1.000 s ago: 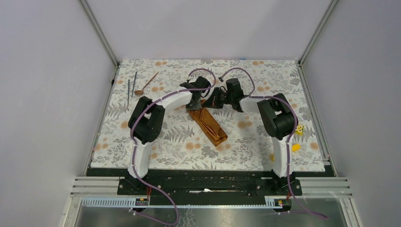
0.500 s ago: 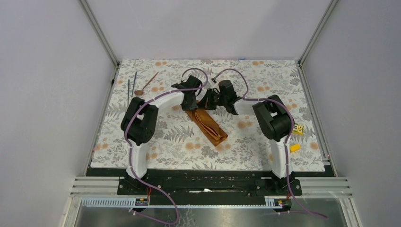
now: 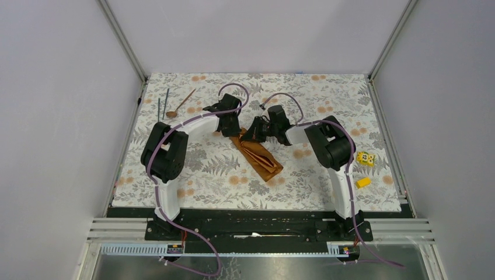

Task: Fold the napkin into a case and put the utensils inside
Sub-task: Stuff the top corner of the smaller-rectangle-folded napkin into the folded napkin.

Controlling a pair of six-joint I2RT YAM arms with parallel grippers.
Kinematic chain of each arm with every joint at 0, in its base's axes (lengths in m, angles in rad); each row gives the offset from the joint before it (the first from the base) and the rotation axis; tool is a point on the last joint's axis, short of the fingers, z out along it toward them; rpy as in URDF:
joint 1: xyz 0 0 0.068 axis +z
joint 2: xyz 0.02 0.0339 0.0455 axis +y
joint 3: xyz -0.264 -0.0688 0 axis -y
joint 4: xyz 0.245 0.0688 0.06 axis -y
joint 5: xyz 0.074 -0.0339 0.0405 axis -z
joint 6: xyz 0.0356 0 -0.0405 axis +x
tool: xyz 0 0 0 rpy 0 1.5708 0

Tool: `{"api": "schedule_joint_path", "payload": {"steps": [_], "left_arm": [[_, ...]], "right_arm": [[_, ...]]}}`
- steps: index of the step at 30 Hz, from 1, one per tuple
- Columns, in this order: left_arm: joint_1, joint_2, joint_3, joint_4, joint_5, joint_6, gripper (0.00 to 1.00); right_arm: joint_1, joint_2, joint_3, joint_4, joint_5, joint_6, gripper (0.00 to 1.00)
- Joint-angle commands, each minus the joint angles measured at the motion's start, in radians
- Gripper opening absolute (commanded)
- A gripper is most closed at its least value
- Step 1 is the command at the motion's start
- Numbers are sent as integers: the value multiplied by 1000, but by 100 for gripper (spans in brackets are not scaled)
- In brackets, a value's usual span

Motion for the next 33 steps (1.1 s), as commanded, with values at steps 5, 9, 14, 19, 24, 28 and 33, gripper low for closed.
{"api": "schedule_joint_path", "payload": {"steps": [5,9,14,19,24,28,33], "left_arm": [[8,-53,-18,51,5,-8,0],[8,-63,-37,59,7,-7,0],[9,-69,-49,62,11,-7,0],[8,-69,-52,65,16,-9,0],[8,-71,-52,64,19,-8,0],[8,-73,-52,66,19,-8,0],[8,-76,-47,71,27,-7,0]], "right_arm": [[0,-70,23,-24,-66,-55,24],[-8,-87,21,-21,-88,-64,29],[-9,-106,19,-12,-96,-70,36],[-15,-107,41,-27,-93,-76,40],[-17,-101,70,-70,-81,-98,41],[-17,-85,84,-80,-76,-106,33],[-11,-36,101,-71,-92,-100,2]]}}
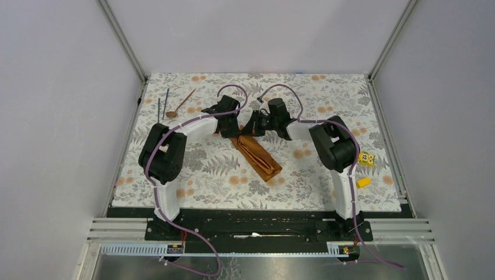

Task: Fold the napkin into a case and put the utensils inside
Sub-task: Stuff the top corner of the smaller-rectangle-folded napkin into the folded napkin.

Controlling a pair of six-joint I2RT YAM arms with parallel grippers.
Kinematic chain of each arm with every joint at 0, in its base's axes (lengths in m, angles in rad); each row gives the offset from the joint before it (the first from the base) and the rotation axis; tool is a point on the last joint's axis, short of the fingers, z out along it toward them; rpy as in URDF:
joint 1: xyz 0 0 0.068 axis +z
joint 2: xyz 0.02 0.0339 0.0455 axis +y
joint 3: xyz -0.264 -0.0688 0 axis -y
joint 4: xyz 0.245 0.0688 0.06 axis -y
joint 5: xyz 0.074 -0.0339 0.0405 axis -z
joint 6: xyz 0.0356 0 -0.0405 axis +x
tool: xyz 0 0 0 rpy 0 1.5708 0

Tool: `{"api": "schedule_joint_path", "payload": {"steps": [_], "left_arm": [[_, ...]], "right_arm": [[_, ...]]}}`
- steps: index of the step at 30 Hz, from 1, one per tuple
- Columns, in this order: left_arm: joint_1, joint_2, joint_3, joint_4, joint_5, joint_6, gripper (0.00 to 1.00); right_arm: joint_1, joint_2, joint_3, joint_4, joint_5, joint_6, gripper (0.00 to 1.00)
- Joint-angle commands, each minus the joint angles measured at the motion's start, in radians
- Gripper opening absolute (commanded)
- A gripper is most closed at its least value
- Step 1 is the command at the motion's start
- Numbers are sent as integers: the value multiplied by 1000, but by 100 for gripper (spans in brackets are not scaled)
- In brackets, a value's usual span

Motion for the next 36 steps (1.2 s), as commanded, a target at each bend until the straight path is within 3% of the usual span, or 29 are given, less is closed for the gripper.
{"api": "schedule_joint_path", "payload": {"steps": [1,9,13,14,17,19,27,31,36], "left_arm": [[5,-53,0,40,14,-4,0],[2,-108,-29,108,26,-4,0],[0,-109,-57,130,35,-20,0],[0,-105,-59,126,34,-27,0],[2,-99,-61,96,8,-36,0],[3,-100,-70,99,0,-36,0],[5,-104,-90,102,5,-28,0],[5,-112,-96,100,3,-22,0],[5,-115,-92,100,7,-21,0]], "right_arm": [[2,25,47,12,-25,-9,0],[24,79,-13,103,11,52,0],[32,148,55,58,-10,37,0],[29,143,53,52,-18,36,2],[18,48,-7,56,-18,31,23],[7,-2,-25,38,-42,25,30],[-24,-94,-62,22,-94,-8,47],[-33,-71,-34,11,-95,-9,45],[-31,10,28,57,-115,36,22]]}}
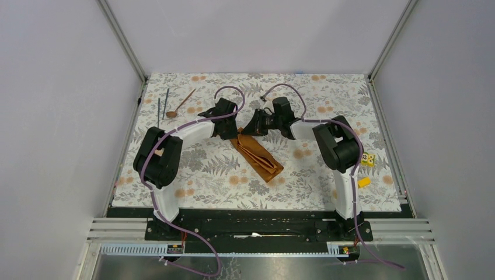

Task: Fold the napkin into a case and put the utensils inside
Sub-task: Stuff the top corner of the smaller-rectangle-folded napkin into the folded napkin.

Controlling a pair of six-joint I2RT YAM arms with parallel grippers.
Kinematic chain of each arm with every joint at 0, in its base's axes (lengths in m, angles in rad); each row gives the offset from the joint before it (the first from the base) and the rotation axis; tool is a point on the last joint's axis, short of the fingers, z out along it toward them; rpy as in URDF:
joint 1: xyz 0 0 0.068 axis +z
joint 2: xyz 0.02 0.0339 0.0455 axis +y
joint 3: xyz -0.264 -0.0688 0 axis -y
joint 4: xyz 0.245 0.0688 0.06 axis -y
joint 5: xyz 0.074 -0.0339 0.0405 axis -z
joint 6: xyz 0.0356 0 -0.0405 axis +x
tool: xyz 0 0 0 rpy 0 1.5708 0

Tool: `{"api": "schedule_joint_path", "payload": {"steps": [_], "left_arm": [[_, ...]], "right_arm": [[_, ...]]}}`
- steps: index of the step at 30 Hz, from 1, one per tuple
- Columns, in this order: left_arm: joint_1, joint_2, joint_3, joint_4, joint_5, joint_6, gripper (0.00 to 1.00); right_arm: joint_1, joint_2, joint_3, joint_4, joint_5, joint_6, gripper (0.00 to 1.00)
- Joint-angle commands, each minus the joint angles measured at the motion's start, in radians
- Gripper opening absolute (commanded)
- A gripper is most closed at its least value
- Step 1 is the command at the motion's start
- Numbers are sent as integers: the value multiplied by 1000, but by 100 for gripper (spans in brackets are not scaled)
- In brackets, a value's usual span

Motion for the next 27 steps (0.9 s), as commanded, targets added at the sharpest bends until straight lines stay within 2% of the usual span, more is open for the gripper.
{"api": "schedule_joint_path", "payload": {"steps": [1,4,10,15,18,20,25,27], "left_arm": [[5,-51,-5,36,-6,-1,0],[5,-54,-4,42,1,-4,0],[5,-69,0,51,0,-9,0],[1,-64,10,60,18,-34,0],[-5,-81,0,58,7,-42,0],[-3,-89,-6,41,-17,-42,0],[1,-98,-31,31,-47,-33,0],[3,-99,-40,38,-43,-33,0]], "right_arm": [[1,69,82,55,-40,35,20],[20,114,119,63,-48,55,12],[62,186,141,119,-31,108,8],[82,220,122,103,66,94,7],[79,170,108,11,129,-8,10],[68,141,99,9,97,-12,14],[-2,106,17,174,-14,112,26],[-4,106,23,179,-40,108,26]]}}
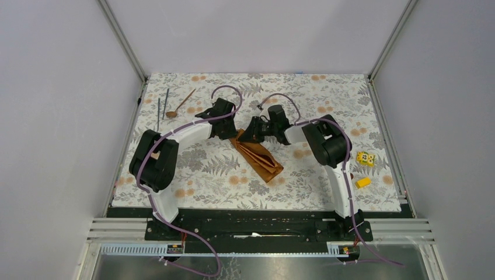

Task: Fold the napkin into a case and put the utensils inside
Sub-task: Stuff the top corner of the smaller-rectangle-folded napkin into the folded napkin.

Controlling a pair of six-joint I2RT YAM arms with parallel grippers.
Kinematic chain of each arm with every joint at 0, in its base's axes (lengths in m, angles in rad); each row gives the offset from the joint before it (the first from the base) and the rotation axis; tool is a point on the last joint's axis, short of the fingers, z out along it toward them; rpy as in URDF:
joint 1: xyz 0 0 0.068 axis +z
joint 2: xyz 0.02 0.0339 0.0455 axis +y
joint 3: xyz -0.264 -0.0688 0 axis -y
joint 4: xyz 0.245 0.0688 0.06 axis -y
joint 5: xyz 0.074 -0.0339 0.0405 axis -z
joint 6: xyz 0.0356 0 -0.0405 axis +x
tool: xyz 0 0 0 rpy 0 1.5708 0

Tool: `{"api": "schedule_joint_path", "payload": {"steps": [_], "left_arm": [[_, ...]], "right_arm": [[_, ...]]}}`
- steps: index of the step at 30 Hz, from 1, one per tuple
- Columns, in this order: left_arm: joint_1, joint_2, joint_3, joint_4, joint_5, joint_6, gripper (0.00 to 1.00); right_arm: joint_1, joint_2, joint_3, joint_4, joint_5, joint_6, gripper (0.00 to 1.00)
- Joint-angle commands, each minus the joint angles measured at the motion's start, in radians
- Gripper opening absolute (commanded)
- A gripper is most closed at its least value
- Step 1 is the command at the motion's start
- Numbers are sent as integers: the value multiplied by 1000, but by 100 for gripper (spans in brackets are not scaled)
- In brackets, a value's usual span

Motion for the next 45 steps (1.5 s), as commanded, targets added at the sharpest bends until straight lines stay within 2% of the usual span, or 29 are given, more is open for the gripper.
{"api": "schedule_joint_path", "payload": {"steps": [1,4,8,13,17,23,27,30,35,40,43,45], "left_arm": [[3,-54,-18,38,-24,-5,0],[3,-55,-17,43,-17,-3,0],[3,-54,-7,41,-9,0,0],[3,-53,1,41,-7,-1,0],[2,-40,17,39,-1,0,0],[2,-26,39,41,1,-18,0],[5,-5,50,-10,-56,-44,0],[18,10,44,-19,-59,-51,0],[22,-17,0,-8,-71,-35,0],[21,-32,-27,17,-46,-13,0],[21,-36,-30,26,-33,-7,0],[21,-37,-29,29,-25,-4,0]], "right_arm": [[-38,-50,-10,69,-61,21,23],[-37,-35,-1,101,-82,46,5],[-21,-1,40,85,-89,50,0],[13,37,91,69,-79,50,0],[48,75,123,36,-50,38,4],[80,156,136,63,-10,81,2],[74,64,38,44,16,32,0],[67,-8,26,-9,-16,-3,0],[34,-117,-11,-85,-19,-61,12],[-4,-136,10,-137,-24,-97,21],[-13,-112,43,-143,-21,-103,20],[-14,-75,83,-160,-20,-114,13]]}}
